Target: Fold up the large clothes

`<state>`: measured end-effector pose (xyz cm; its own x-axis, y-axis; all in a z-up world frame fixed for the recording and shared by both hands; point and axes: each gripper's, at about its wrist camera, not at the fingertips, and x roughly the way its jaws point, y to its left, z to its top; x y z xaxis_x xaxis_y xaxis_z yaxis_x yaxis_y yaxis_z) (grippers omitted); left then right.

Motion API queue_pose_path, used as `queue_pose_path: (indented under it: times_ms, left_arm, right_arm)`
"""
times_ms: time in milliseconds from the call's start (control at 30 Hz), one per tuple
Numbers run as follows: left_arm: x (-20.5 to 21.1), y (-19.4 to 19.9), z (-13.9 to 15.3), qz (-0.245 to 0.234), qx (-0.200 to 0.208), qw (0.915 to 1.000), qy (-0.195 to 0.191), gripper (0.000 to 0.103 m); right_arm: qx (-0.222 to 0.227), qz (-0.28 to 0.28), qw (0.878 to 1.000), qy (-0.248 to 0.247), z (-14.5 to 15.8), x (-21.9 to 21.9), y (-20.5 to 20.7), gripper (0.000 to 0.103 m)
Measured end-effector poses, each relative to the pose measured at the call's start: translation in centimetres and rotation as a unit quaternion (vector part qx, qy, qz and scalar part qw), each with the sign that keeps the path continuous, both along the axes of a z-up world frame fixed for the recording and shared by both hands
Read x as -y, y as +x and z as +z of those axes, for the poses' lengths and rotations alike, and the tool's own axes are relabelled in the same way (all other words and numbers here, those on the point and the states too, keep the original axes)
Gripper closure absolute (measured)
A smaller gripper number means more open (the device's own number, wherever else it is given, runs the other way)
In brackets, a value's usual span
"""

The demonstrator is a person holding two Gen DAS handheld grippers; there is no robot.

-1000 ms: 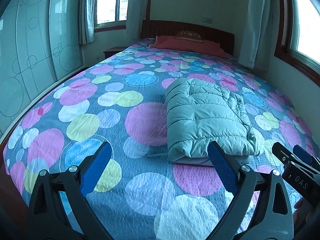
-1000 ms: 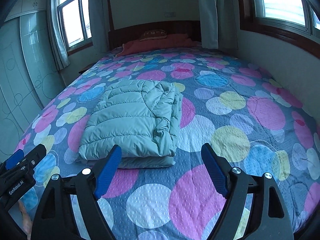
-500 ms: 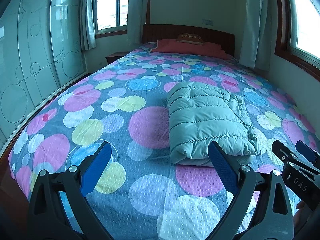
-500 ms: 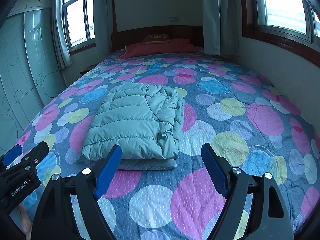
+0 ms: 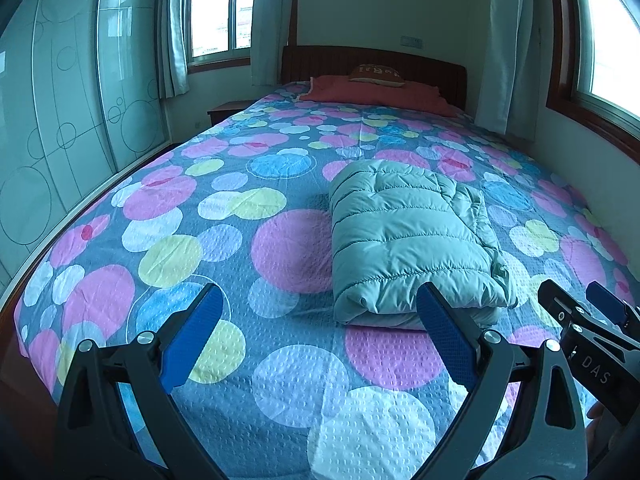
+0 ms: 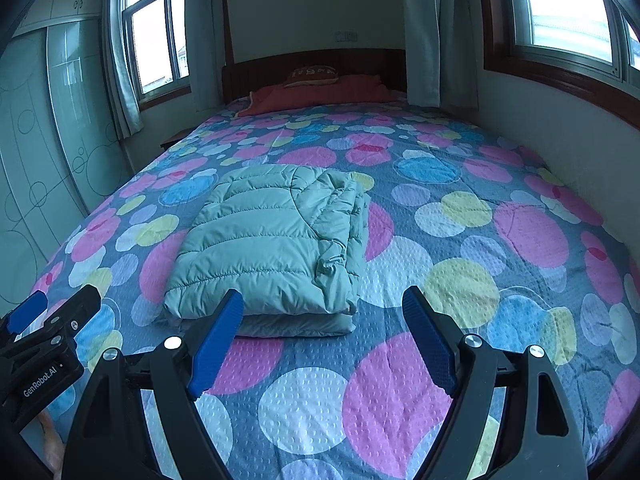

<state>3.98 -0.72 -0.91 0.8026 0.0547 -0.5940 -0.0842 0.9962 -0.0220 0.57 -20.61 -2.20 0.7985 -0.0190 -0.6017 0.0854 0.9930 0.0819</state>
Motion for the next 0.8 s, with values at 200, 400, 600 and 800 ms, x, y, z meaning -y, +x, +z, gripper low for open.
queue_pose_path:
  times_ms: [200, 400, 600, 800]
  left_arm:
    - [0.17, -0.03, -0.20, -0.002, -0.003, 1.0000, -0.002, 0.006]
    - [0.21, -0.04, -0.23, -0.001, -0.003, 1.0000, -0.002, 0.006]
    - [0.20, 0.01, -0.35, -0.003, -0.005, 1.0000, -0.001, 0.006]
    - [0.20, -0.06, -0.52, -0.002, -0.005, 1.0000, -0.001, 0.006]
  right_arm:
    - [-0.001, 0.001, 1.000, 0.000, -0.06, -0.06, 0.00, 0.023]
    - [-0.002, 0.001, 1.000, -0.001, -0.14, -0.25, -0.09, 0.023]
    - [-0.003, 0.001, 1.000, 0.000, -0.19, -0.33, -0.07, 0.023]
    - [-0.001, 0.001, 1.000, 0.000, -0.15, -0.36, -0.10, 0.023]
